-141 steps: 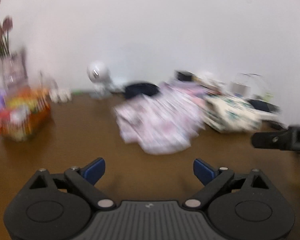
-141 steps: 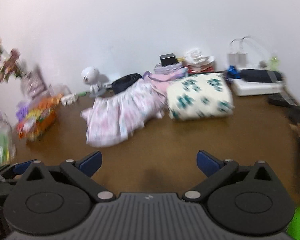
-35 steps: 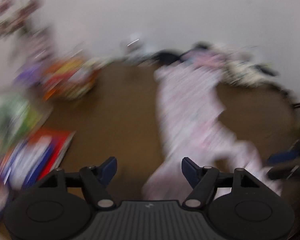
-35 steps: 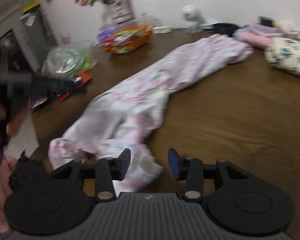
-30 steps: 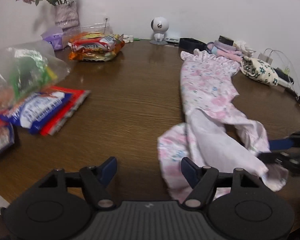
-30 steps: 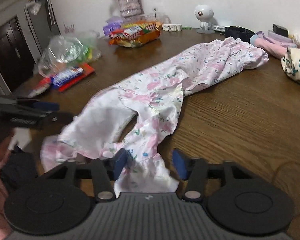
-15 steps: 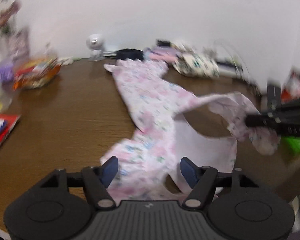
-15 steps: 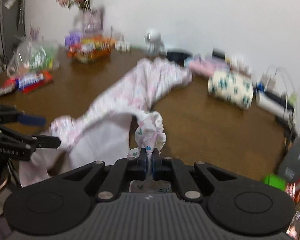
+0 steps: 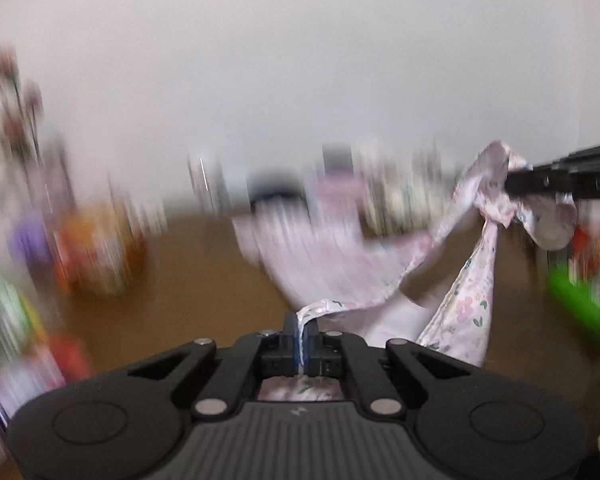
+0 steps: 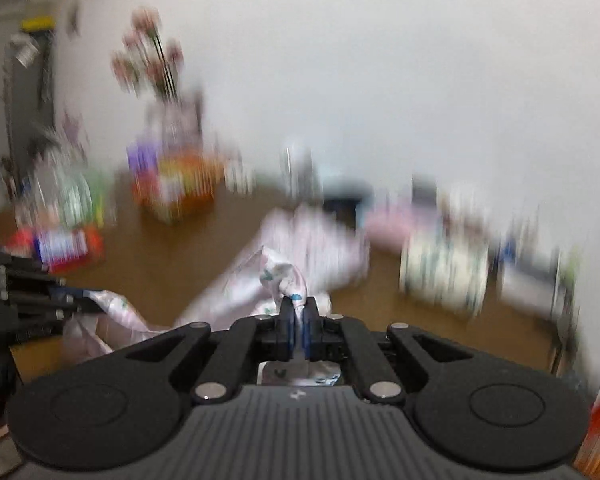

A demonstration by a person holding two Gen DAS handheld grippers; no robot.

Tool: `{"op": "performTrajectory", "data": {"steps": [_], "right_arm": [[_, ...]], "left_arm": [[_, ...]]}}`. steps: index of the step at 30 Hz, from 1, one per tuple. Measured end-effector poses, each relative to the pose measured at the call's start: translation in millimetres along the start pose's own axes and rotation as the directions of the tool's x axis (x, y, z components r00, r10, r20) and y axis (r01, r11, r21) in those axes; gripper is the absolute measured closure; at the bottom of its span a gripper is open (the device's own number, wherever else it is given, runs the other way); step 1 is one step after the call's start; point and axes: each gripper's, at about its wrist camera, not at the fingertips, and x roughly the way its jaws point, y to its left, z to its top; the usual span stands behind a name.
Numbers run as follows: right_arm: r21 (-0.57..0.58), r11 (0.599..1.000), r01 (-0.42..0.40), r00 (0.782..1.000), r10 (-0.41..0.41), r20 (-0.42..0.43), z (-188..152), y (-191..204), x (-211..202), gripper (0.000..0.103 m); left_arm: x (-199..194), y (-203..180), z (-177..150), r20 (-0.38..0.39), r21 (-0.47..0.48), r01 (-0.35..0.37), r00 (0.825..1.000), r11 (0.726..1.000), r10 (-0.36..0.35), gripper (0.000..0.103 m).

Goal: Fold clothes
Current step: 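Shake the lifted dress out with both grippers and lower it onto the table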

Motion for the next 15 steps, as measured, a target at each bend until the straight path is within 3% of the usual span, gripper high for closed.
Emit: {"op": "performTrajectory", "data": {"steps": [1,3,7,9,12,15], "right_arm": [[-0.019,1.0,-0.003,0.998,0.004,0.067,27,-1,-15,0.1],[-0.054,0.998,-0.012,0.977,0.023,0.21,84,-3,-52,0.1],[-0.109,0.993,0.05,0.902,0.002,0.431,169,1,-138,0.1],[-0.109,0.988,0.109,0.861,-0.039,0.507,198,1,-176,0.1],[-0.096,0.977,0.191,0.829,-0.109,0.548,221,-4,-203,0.1],[-0.088,0.968,0.236,0.826,-0.152,0.543,231,-13,-203,0.1]], "left_arm": [[-16,8,29,0.076,0.025,-0.027,0.997,0.999,0.025,0.103],[-51,22,84,0.22,0.065,-0.073,0.974,0.995,0.057,0.103],[-124,40,180,0.417,0.1,-0.059,0.909,0.993,0.012,0.102],[-149,41,210,0.466,0.128,-0.039,0.884,0.991,-0.025,0.102],[-163,36,238,0.492,0.16,-0.017,0.868,0.987,-0.064,0.102],[-156,31,243,0.476,0.174,0.015,0.874,0.985,-0.098,0.102]]}}
